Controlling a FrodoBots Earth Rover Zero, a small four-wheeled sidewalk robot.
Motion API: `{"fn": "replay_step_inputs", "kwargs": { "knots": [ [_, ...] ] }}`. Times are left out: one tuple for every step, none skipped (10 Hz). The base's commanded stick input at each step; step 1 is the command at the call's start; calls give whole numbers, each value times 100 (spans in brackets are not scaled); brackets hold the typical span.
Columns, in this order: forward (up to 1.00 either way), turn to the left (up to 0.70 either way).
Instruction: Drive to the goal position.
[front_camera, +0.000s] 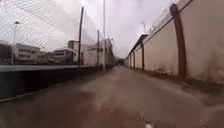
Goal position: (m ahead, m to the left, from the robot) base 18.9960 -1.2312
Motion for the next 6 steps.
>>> {"fn": "replay_step_inputs", "kwargs": {
  "knots": [
    [85,-34],
    [85,-34],
    [85,-13],
    [85,0],
    [85,0],
    [85,0]
  ]
}}
